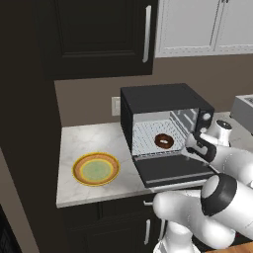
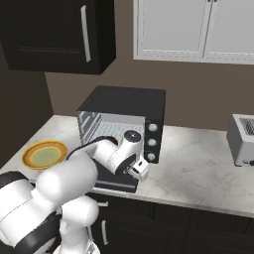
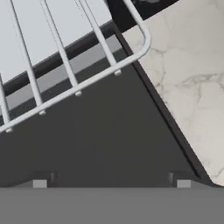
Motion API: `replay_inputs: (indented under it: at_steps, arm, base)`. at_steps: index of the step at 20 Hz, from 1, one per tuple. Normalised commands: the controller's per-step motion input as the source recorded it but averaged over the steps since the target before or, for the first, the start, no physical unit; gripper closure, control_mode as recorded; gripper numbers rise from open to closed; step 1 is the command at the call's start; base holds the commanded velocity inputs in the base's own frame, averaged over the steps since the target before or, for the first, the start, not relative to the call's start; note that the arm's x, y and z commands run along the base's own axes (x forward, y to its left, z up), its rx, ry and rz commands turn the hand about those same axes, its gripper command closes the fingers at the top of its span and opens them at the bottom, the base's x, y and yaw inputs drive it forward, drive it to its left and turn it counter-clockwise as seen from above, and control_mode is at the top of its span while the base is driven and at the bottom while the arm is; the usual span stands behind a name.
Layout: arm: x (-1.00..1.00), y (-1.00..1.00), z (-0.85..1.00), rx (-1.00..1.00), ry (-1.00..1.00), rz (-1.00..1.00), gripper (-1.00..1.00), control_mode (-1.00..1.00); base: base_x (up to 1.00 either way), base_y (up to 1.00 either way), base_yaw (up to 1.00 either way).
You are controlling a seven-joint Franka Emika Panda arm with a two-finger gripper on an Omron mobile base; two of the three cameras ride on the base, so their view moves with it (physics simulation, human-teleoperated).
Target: Pick up the bagel from the plate, place it on the toaster oven rack, close the door, and set the timer.
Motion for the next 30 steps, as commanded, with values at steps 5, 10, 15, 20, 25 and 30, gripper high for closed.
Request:
replay_inputs:
  at_steps: [5,10,15,20,25,30]
  arm:
    - [0.28,0.00,-0.11,0.01,0.00,-0.01,-1.00,-1.00]
    - [0.30,0.00,-0.06,0.01,0.01,0.00,-1.00,-1.00]
    - [0.36,0.00,-0.07,0.02,0.02,-0.01,-1.00,-1.00]
    - [0.44,0.00,-0.01,0.03,0.01,0.00,-1.00,-1.00]
    - [0.51,0.00,0.00,0.07,0.00,0.00,-1.00,-1.00]
    - [0.36,0.00,0.00,0.07,0.00,0.00,-1.00,-1.00]
  base:
    - [0.00,0.00,0.00]
    - [0.00,0.00,0.00]
    - [0.00,0.00,0.00]
    - [0.00,0.00,0.00]
    - [0.00,0.00,0.00]
    - [0.00,0.00,0.00]
